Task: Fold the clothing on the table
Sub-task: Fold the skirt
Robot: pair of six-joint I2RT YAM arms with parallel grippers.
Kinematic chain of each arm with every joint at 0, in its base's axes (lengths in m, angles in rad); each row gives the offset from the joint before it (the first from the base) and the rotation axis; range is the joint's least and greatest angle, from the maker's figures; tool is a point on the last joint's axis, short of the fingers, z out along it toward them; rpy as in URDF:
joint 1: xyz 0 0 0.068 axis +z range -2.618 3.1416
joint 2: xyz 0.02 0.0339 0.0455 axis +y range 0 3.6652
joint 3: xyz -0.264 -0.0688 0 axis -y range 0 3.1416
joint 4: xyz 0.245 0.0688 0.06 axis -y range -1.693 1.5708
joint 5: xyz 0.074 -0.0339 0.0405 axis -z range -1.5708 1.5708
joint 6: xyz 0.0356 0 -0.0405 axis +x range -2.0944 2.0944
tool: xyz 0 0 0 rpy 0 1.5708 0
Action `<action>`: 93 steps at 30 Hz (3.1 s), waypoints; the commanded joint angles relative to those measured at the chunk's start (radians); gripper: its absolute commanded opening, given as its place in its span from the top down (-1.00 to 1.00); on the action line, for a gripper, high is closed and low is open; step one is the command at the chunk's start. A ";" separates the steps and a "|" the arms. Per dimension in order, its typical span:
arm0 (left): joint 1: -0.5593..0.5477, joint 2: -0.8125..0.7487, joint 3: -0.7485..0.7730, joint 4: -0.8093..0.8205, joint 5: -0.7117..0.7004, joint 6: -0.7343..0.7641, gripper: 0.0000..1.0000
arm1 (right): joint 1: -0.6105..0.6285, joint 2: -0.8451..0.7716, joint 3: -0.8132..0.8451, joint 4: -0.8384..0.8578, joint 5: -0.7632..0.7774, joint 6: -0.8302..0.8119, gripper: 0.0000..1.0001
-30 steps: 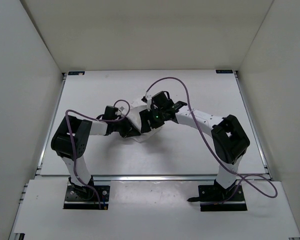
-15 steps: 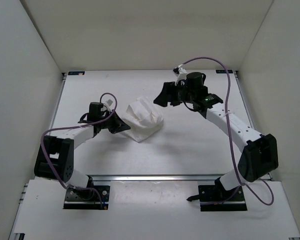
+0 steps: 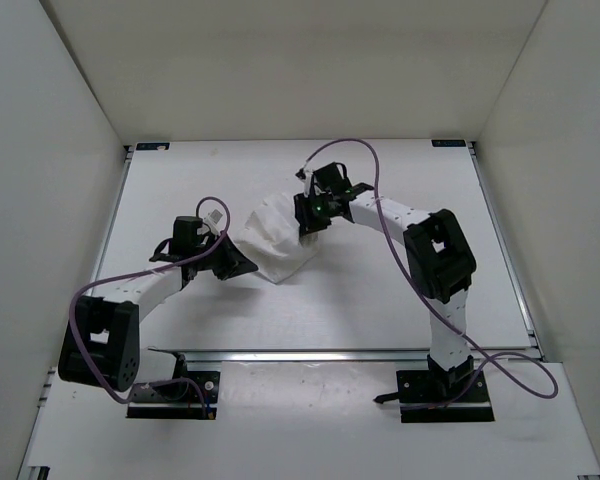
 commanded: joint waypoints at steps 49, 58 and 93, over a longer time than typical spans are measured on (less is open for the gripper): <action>0.031 -0.092 -0.015 0.439 0.157 -0.274 0.91 | 0.018 0.002 0.082 0.064 -0.248 -0.024 1.00; 0.046 0.009 0.103 0.455 0.165 -0.260 0.90 | 0.018 -0.139 -0.155 0.221 -0.362 0.010 0.69; -0.098 -0.034 -0.183 0.115 -0.030 -0.173 1.00 | -0.074 0.108 -0.043 0.187 -0.345 0.089 1.00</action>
